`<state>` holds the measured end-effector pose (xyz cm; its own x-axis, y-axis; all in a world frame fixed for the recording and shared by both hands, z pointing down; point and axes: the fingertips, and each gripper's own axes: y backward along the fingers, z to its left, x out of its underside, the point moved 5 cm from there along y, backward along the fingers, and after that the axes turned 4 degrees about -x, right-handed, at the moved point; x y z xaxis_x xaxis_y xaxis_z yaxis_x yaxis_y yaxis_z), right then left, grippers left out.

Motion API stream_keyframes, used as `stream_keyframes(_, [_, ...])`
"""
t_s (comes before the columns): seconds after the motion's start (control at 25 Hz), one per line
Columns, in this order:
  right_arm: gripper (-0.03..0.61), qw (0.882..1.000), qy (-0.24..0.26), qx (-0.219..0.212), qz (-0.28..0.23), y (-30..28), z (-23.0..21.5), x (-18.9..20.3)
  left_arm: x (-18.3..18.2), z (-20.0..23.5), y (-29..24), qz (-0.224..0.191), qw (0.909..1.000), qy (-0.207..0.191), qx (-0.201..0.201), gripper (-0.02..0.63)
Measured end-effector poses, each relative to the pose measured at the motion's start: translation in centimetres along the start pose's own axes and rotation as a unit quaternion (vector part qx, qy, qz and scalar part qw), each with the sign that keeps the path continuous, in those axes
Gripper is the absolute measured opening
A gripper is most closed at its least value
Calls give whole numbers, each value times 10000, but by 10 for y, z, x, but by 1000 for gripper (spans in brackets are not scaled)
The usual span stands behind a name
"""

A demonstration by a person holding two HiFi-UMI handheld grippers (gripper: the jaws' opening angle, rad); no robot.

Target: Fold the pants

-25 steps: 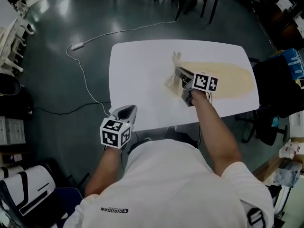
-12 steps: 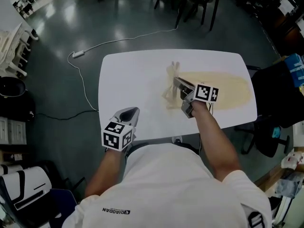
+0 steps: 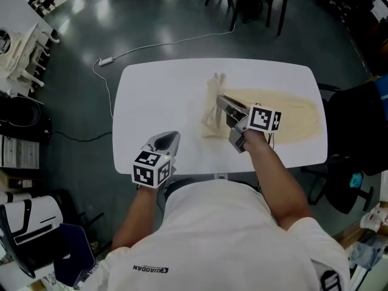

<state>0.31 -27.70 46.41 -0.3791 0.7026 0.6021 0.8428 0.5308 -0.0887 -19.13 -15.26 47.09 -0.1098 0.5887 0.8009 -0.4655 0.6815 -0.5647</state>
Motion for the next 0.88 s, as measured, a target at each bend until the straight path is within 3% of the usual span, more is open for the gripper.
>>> stream_keyframes(0.16, [74, 9998, -80, -156, 137, 27, -14, -7, 5, -34, -10, 22, 9996, 112, -251, 28])
stream_keyframes(0.36, [74, 9995, -180, -115, 239, 38, -25, -7, 12, -44, -11, 87, 9989, 183, -423, 28])
stream_keyframes(0.6, [74, 9996, -273, -27, 88, 58, -29, -5, 8, -60, -7, 113, 9997, -74, -210, 28])
stream_keyframes(0.88, [74, 9987, -316, 308, -263, 77, -18, -5, 14, -57, 0, 170, 9996, -41, 235, 28])
